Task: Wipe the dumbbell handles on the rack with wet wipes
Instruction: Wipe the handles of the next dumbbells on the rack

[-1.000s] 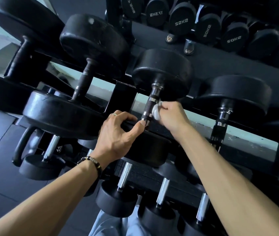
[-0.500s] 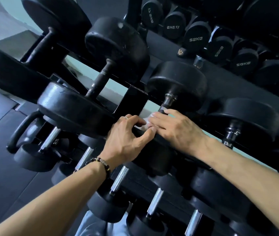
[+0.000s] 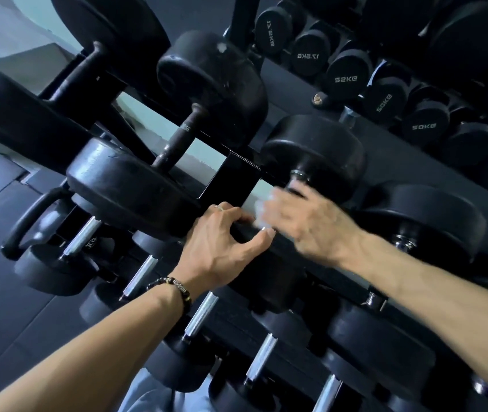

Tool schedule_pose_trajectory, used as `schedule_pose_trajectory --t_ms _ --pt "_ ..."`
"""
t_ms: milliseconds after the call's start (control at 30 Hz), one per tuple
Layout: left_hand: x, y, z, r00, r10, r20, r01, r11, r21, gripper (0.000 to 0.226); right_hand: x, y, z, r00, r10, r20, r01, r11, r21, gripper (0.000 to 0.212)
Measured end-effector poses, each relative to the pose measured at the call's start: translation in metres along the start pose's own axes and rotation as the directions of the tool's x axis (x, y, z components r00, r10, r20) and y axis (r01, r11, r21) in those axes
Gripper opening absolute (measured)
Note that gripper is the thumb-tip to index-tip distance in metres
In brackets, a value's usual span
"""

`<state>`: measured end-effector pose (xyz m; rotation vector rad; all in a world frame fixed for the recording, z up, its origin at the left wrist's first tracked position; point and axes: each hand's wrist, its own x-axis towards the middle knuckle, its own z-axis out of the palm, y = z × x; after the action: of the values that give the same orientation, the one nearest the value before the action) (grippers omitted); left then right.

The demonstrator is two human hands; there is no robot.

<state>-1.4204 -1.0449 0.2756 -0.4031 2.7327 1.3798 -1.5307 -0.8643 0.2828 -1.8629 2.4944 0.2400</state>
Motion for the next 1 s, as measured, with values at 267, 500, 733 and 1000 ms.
schedule_pose_trajectory --t_ms 267,500,733,1000 --pt "0.000 0.000 0.000 1.000 0.005 0.011 -0.005 1.000 0.004 0.066 0.001 0.009 -0.004 0.997 0.076 -0.010 -0.076 0.997 0.035 0.050" --pt "0.000 0.001 0.000 1.000 0.004 0.007 -0.004 1.000 0.005 0.067 0.006 0.018 0.001 0.992 0.112 -0.053 -0.110 0.993 0.038 0.046" --pt "-0.001 0.002 -0.001 1.000 0.004 0.004 -0.004 1.000 0.004 0.067 0.002 0.008 0.007 0.997 0.000 -0.078 0.007 0.997 0.080 0.051" --pt "-0.001 0.002 -0.002 1.000 0.015 0.026 -0.016 1.000 0.006 0.066 -0.010 -0.015 0.002 0.963 0.122 -0.239 -0.085 0.984 0.157 0.037"
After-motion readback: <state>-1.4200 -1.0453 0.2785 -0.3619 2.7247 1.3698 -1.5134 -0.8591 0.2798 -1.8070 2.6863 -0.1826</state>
